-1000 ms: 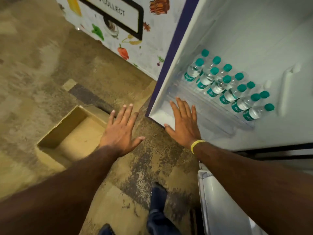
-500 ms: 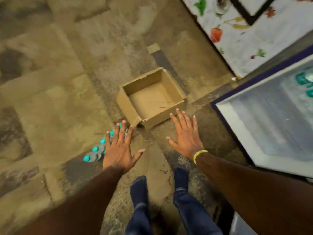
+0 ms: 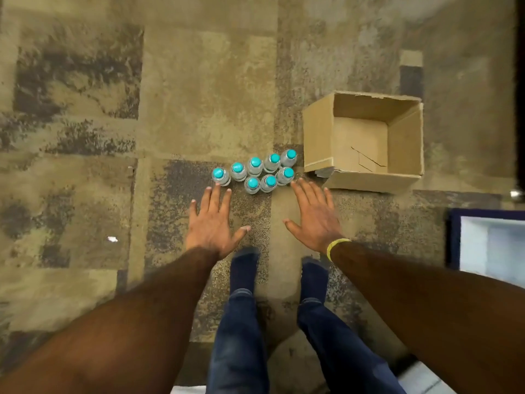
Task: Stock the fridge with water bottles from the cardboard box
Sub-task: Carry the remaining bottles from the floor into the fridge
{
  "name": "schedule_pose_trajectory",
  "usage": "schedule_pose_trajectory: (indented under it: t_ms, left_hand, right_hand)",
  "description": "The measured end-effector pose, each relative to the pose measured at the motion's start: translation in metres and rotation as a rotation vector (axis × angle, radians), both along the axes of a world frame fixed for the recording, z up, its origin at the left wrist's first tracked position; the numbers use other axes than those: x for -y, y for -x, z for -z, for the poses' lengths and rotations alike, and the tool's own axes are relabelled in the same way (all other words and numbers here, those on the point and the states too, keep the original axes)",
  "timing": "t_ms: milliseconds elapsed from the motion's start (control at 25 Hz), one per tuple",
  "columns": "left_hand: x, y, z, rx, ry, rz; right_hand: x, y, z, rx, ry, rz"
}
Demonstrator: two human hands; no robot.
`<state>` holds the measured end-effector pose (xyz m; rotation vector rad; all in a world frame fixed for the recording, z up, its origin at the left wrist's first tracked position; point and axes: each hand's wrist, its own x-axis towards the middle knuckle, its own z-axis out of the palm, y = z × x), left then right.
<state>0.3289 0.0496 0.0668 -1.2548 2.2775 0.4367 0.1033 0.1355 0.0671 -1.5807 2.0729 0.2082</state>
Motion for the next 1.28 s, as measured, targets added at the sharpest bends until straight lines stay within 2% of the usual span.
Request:
schedule_pose_trajectory:
  t_ms: [280,520,720,920,1120,1280]
  left_hand:
    - [0.04,0.053,0.081,-0.151,-0.227,-0.229]
    - [0.056,0.073,0.148,-0.213,-0.263,-0.224]
    - [0.065,0.079,0.171,-0.378,-0.186,-0.247]
    - [0.078,0.08,0.139,-0.483,-0.303,-0.11]
    - [0.086,0.111,0.061,-0.653,-0.512,-0.166]
    - [0.075,0.168,-0.018,-0.724,-0.577,-0.041]
  right_hand:
    - [0.065,-0.002,0.084,0.166,-0.178,0.044]
    - [0.1,-0.011,0.156,0.077,-0.148,0.066]
    - [0.098,0.002,0.171,0.072,-0.011,0.052]
    - [0.085,0.027,0.137,0.308,0.059,0.076]
    - [0.052,0.07,0.047,0.661,0.146,0.366]
    - [0.018,0.11,-0.037,0.725,0.192,0.522]
